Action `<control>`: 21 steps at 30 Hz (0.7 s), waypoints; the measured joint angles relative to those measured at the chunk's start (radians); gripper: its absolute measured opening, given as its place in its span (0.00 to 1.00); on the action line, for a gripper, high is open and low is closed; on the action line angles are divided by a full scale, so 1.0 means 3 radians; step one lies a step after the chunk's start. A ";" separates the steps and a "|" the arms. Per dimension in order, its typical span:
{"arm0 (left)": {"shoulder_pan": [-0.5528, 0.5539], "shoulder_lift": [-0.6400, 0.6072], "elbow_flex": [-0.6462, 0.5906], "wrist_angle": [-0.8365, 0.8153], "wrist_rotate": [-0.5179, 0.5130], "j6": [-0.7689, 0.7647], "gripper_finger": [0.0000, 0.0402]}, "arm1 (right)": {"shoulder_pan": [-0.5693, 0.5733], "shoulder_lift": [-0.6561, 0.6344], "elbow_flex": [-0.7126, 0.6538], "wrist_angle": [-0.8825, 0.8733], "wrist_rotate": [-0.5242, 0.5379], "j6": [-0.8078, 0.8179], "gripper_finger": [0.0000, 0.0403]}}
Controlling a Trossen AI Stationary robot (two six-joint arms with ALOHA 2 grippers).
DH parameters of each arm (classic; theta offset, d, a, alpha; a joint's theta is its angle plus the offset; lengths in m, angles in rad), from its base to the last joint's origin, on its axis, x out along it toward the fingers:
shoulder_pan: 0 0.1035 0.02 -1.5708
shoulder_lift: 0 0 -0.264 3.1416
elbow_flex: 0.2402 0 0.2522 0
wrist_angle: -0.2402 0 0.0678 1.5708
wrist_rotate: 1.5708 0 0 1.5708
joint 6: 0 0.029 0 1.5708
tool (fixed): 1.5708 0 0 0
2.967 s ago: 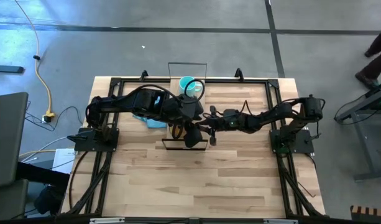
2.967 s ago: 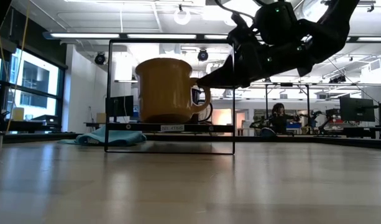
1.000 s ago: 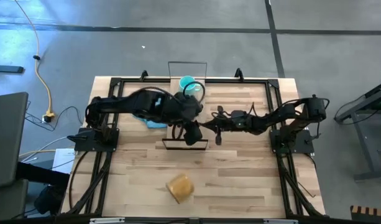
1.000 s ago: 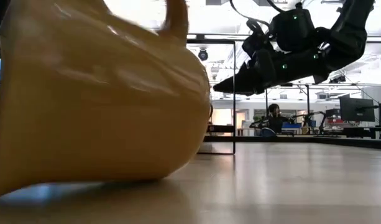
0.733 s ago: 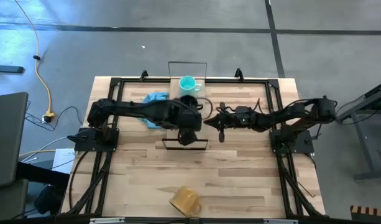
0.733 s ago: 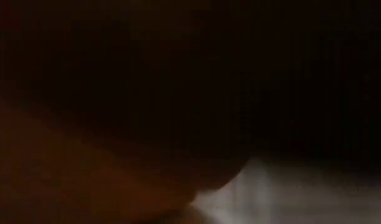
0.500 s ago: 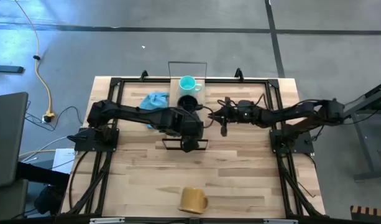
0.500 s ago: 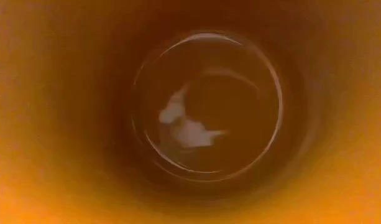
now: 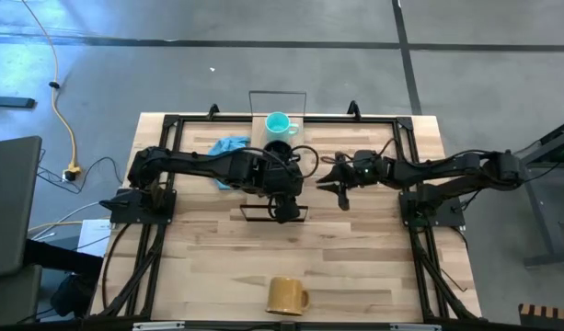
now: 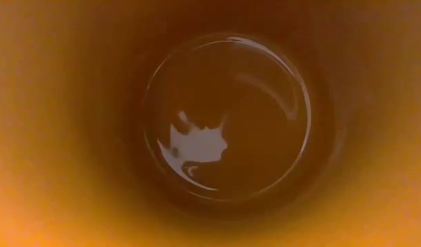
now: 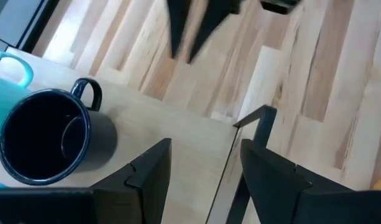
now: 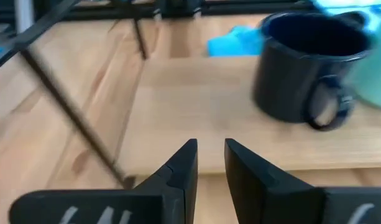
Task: Stack small to large cups/mugs on shelf
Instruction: Put the yellow mug on the shelf
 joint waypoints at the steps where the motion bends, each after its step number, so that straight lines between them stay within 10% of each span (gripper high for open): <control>1: 0.0002 0.0000 0.0016 0.0000 -0.0004 0.0000 0.45 | 0.0032 -0.0017 0.0000 -0.0051 -0.0007 -0.0013 0.18; 21: -0.0256 0.0003 0.0046 0.0004 0.0010 -0.0321 0.45 | 0.0299 -0.1025 0.0000 -0.1565 -0.0375 0.0129 0.18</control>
